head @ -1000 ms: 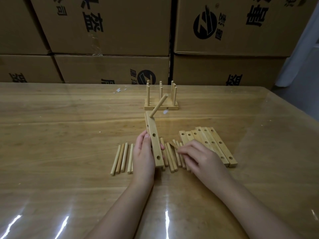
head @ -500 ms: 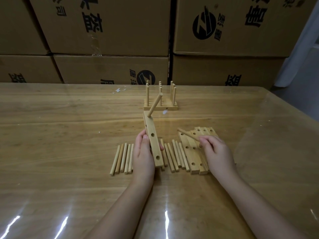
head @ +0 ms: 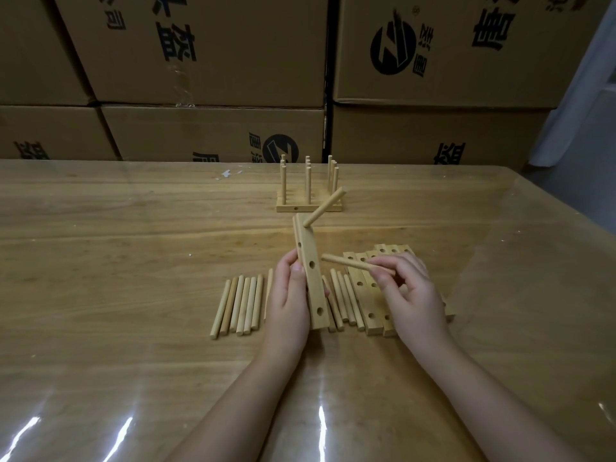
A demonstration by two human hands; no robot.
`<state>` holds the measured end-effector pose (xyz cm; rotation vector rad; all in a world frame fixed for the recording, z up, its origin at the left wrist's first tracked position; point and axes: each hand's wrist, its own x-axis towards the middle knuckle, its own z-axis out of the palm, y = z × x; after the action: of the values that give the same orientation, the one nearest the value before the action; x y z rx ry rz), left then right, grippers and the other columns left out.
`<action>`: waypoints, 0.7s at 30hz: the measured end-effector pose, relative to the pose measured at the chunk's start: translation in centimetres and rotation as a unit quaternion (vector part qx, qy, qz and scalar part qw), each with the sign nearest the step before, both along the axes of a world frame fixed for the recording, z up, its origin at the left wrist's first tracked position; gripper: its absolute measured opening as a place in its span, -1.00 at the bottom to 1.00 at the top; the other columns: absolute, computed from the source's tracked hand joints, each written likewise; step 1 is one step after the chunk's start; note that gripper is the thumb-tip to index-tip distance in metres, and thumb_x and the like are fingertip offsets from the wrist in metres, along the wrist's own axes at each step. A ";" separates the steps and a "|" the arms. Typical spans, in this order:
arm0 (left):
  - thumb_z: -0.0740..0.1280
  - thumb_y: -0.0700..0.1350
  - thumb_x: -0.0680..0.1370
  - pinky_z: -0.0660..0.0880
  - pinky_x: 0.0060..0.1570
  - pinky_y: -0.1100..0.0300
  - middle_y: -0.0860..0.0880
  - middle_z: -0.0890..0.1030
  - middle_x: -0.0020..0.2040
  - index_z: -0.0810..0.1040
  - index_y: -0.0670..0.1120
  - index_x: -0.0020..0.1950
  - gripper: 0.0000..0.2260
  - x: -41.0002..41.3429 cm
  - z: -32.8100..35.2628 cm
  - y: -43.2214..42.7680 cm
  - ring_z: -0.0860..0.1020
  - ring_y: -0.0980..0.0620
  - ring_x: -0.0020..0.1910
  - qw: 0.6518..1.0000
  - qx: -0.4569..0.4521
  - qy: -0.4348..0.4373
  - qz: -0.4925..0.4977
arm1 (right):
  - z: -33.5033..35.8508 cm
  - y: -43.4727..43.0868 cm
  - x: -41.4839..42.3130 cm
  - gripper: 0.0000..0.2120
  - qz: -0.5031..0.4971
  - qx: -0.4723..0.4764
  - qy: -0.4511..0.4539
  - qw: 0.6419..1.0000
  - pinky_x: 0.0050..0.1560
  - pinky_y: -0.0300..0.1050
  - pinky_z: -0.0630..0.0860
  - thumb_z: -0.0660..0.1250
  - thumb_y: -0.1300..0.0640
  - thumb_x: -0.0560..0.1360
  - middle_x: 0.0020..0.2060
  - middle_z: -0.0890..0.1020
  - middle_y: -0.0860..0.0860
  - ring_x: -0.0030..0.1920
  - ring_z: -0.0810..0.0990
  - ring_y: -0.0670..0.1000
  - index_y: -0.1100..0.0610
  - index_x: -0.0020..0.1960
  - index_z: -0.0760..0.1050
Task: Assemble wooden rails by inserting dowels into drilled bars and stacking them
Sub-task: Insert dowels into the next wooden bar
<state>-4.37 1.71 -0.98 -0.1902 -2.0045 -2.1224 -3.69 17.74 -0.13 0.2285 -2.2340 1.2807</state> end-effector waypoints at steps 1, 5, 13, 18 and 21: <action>0.07 -0.05 0.67 0.50 -0.28 0.26 0.02 0.63 -0.30 0.42 0.17 0.18 -0.80 0.0 0.0 0.0 0.60 0.11 -0.28 1.000 -0.001 0.001 -0.001 | 0.1 -0.1 0.1 -0.86 0.001 0.014 0.013 1.000 -0.04 -0.43 0.35 0.32 0.22 0.50 -0.15 0.53 -0.16 -0.02 0.45 -0.15 0.04 -0.01 0.58; 0.07 -0.03 0.67 0.52 -0.25 0.18 0.00 0.62 -0.27 0.41 0.18 0.19 -0.81 0.0 0.0 0.0 0.60 0.08 -0.27 1.000 0.002 0.005 -0.016 | 0.3 -0.3 0.3 -0.85 0.019 0.021 0.031 0.999 -0.01 -0.24 0.45 0.39 0.24 0.44 -0.16 0.54 -0.12 -0.08 0.51 -0.04 0.08 -0.01 0.59; 0.07 -0.03 0.66 0.51 -0.30 0.21 0.05 0.64 -0.28 0.42 0.20 0.17 -0.81 0.0 -0.2 0.0 0.61 0.10 -0.27 1.000 0.002 -0.002 -0.024 | 0.3 -0.4 0.5 -0.88 0.055 -0.040 -0.005 0.998 0.01 -0.26 0.49 0.32 0.16 0.49 -0.12 0.60 -0.15 -0.01 0.55 -0.16 0.02 0.00 0.56; 0.09 -0.03 0.66 0.51 -0.26 0.16 0.04 0.64 -0.28 0.44 0.19 0.15 -0.81 -0.1 -0.2 0.1 0.61 0.09 -0.27 1.000 0.004 0.003 -0.026 | 0.6 -0.5 0.8 -0.77 0.100 -0.041 -0.001 0.994 -0.20 -0.35 0.48 0.21 -0.04 0.51 -0.20 0.61 -0.19 -0.18 0.58 -0.18 -0.04 0.11 0.53; 0.09 -0.03 0.65 0.52 -0.26 0.19 0.04 0.64 -0.27 0.44 0.17 0.17 -0.81 -0.1 -0.3 0.1 0.61 0.09 -0.25 1.000 0.003 0.007 -0.030 | 0.3 -0.5 0.6 -0.73 0.071 0.085 0.051 0.993 -0.21 -0.25 0.45 0.22 0.04 0.56 -0.18 0.51 -0.11 -0.20 0.51 -0.11 0.04 0.22 0.52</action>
<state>-4.44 1.78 -1.27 -0.2661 -2.0088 -2.1578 -3.09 17.28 0.16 0.5137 -2.2720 1.1226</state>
